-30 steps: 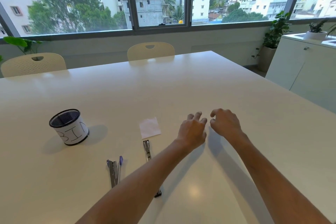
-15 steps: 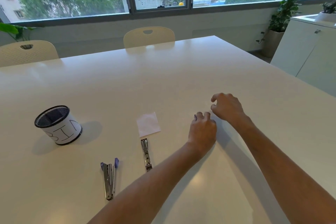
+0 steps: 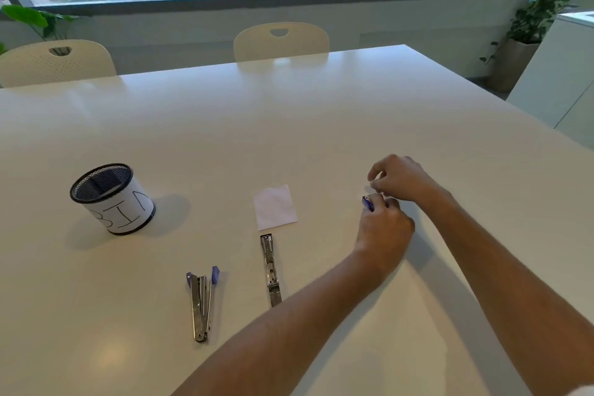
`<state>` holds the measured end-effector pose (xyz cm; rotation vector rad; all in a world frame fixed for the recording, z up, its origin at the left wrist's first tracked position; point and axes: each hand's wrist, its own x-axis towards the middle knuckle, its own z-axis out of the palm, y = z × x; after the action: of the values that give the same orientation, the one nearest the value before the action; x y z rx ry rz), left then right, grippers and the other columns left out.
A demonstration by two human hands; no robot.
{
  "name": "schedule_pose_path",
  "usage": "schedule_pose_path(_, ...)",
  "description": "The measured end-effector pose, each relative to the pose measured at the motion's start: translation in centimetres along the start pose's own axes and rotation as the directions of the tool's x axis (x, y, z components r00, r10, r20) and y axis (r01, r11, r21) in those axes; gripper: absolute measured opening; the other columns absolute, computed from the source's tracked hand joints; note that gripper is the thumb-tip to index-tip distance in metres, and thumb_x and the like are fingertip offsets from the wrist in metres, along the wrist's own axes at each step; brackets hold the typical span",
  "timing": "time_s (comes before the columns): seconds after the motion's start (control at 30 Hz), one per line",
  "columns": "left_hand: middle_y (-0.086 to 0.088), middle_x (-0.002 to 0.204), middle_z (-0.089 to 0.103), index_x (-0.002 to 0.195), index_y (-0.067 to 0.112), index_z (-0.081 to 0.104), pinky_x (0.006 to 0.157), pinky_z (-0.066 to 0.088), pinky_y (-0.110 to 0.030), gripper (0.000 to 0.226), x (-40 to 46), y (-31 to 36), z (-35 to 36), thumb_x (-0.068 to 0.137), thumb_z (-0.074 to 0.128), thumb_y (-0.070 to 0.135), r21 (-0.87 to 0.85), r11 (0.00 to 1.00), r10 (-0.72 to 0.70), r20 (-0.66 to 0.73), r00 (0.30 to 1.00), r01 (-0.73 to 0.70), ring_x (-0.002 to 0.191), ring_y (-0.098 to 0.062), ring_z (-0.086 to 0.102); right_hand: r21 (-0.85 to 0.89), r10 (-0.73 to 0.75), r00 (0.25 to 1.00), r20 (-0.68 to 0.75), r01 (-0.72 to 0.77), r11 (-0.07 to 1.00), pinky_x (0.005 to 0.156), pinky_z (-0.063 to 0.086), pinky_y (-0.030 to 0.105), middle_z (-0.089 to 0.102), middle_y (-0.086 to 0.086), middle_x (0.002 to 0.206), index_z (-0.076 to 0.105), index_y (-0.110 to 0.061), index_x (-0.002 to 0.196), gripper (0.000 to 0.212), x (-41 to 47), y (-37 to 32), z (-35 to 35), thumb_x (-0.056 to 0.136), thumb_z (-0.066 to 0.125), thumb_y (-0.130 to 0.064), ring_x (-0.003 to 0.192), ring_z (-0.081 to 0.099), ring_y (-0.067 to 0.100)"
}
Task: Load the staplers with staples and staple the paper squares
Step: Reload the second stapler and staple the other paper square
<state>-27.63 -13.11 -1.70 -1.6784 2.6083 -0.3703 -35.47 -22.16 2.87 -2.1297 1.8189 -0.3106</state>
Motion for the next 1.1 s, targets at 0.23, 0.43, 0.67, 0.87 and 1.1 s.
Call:
schedule_pose_path(0.23,-0.028,0.122,0.056,0.122,-0.002,0.057,0.086,0.054,-0.047,0.051,-0.1,0.0,-1.0,0.079,0.074,0.019,0.013,1.000,0.021,0.056,0.998,-0.022,0.114,-0.050,0.050,0.061,0.004,0.980,0.201,-0.016,0.998,0.074,0.059,0.030,0.071,0.001,0.083,0.075,-0.020,0.082,0.008,0.9,-0.4,-0.7,0.077,0.077,-0.015,0.076,0.069,0.012)
schedule_pose_path(0.43,-0.026,0.115,0.058,0.119,-0.004,0.058,0.082,0.056,-0.046,0.049,-0.3,0.0,-1.5,0.078,0.075,0.019,0.017,1.000,0.015,0.084,0.996,-0.016,0.107,-0.046,0.054,0.042,0.022,0.974,0.227,-0.032,0.999,0.070,0.060,0.028,0.073,0.000,0.078,0.076,-0.019,0.075,0.009,1.5,-0.8,-0.5,0.075,0.078,-0.011,0.073,0.070,0.013)
schedule_pose_path(0.67,-0.022,0.116,0.060,0.119,-0.001,0.059,0.081,0.057,-0.043,0.044,-0.5,-0.2,-1.3,0.082,0.071,0.019,0.001,1.000,0.013,0.034,0.999,-0.013,0.109,-0.043,0.055,0.036,0.040,0.972,0.231,-0.049,0.998,0.054,0.047,0.019,0.071,-0.004,0.071,0.076,-0.021,0.068,0.014,2.0,-1.1,0.1,0.076,0.077,-0.009,0.069,0.066,0.009)
schedule_pose_path(0.87,-0.021,0.110,0.062,0.114,0.000,0.062,0.074,0.058,-0.041,0.043,-0.6,-0.1,-1.1,0.079,0.074,0.021,-0.013,1.000,0.003,0.055,0.998,-0.003,0.107,-0.042,0.056,0.023,-0.001,0.984,0.180,-0.003,1.000,0.059,0.048,0.020,0.070,-0.007,0.071,0.075,-0.021,0.067,0.018,2.3,-1.1,0.4,0.079,0.072,-0.008,0.075,0.065,0.007)
schedule_pose_path(1.1,-0.020,0.100,0.064,0.103,-0.001,0.067,0.066,0.058,-0.041,0.039,-0.4,-0.1,-1.2,0.072,0.079,0.019,-0.021,1.000,-0.015,0.081,0.997,0.017,0.102,-0.043,0.058,-0.002,-0.021,0.990,0.139,0.022,1.000,0.072,0.056,0.030,0.071,-0.004,0.075,0.074,-0.022,0.068,0.018,2.4,-1.1,0.4,0.080,0.070,-0.009,0.081,0.063,0.010)
